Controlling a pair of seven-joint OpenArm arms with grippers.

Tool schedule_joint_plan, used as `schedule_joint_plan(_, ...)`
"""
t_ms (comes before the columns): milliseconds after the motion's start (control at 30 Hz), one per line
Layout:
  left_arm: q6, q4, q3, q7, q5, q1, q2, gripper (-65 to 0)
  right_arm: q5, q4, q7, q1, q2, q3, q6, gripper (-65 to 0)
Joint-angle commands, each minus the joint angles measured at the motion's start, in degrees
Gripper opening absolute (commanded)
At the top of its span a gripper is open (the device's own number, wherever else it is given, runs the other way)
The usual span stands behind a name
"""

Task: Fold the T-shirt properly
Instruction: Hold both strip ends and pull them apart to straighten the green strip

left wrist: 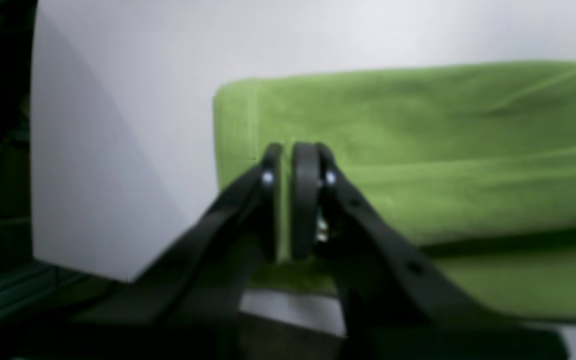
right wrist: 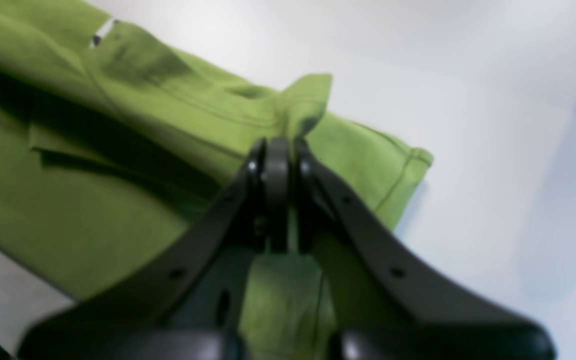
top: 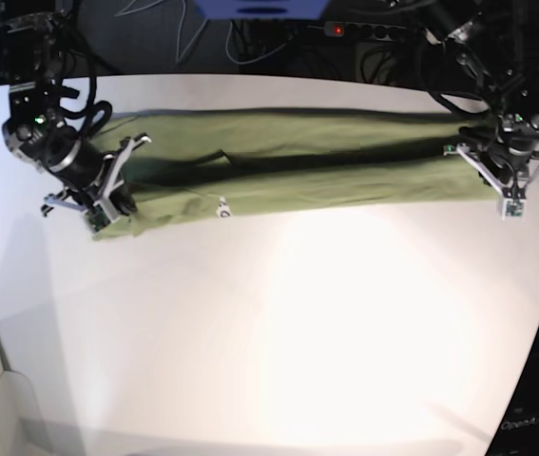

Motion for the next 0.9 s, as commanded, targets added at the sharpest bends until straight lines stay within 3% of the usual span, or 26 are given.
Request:
schedule_joint_plan(0,0.3,0.9,0.0,-0.9,-0.2,-0.7,-0.5,-62.5,0.2,1.0,1.2,0.6,0.6,0.5,-0.4,-64.4)
schedule_joint_plan(267,0.3,1.1,1.9,-0.8,-0.2,1.0,-0.7,-60.5,0.2,1.0,1.2,0.7,0.6,0.5,-0.4,-64.0)
schedule_joint_plan(333,0.3,1.1,1.9,-0.9,-0.2,1.4,-0.7,-53.5,0.2,1.0,1.2,0.7,0.6,0.5,-0.4,-60.8)
schedule_joint_plan(467,0.3,1.3,1.3,-0.9,-0.2,1.5,-0.7,-31.1,0.2,1.0,1.2,0.7,0.7,0.5,-0.4,-42.5)
schedule_joint_plan(533,0.3,1.6,-0.3,-0.9,-0.2,2.3,-0.7,-25.2,0.2,1.0,1.2,0.7,0.7,0.5,-0.4,-34.5)
schedule_joint_plan(600,0.3,1.5,-1.4,-0.9,-0.2,2.1,-0.7,-25.2,0.2,1.0,1.2,0.7,0.7,0.5,-0.4,-31.9)
schedule_joint_plan(867,0.3,-1.5,-1.3,-0.9,-0.2,1.6,-0.7,-25.2,0.2,1.1,1.2,0.7,0.7,0.5,-0.4,-31.6)
